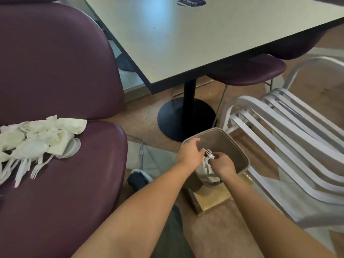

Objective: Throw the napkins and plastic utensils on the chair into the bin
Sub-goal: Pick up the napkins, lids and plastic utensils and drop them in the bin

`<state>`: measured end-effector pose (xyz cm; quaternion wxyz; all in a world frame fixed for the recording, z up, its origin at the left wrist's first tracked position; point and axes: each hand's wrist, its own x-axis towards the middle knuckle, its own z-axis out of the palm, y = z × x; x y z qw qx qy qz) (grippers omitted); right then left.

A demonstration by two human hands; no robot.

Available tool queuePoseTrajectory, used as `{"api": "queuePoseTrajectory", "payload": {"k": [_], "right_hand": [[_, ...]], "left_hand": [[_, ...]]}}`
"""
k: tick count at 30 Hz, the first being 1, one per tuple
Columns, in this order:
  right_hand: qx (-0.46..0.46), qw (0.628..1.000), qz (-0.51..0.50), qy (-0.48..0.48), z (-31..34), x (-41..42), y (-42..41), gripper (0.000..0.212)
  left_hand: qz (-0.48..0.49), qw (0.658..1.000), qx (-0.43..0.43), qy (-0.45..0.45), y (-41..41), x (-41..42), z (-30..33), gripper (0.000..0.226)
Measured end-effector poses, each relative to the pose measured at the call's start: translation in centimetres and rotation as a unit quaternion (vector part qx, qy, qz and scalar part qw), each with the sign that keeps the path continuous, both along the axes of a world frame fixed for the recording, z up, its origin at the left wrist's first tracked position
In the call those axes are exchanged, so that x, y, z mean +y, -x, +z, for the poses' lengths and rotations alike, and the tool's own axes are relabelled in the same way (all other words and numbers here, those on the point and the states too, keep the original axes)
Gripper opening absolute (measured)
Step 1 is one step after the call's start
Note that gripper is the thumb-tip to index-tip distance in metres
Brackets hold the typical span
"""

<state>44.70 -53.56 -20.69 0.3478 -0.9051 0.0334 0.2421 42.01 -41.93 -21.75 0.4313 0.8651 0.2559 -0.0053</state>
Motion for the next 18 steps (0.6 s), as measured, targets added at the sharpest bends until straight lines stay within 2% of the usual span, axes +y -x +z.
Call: {"api": "queuePoseTrajectory", "payload": {"k": [10,18], "right_hand": [[-0.078,0.991,0.074,-0.084,3.9,6.4,3.2,0.033],[-0.102,0.971,0.155,-0.151,6.6,15.0,8.1,0.021]], "left_hand": [[0.073,0.995,-0.063,-0.023,5.2,7.0,4.8,0.027],[0.167,0.983,-0.054,-0.058,13.3,15.5,7.7,0.019]]}}
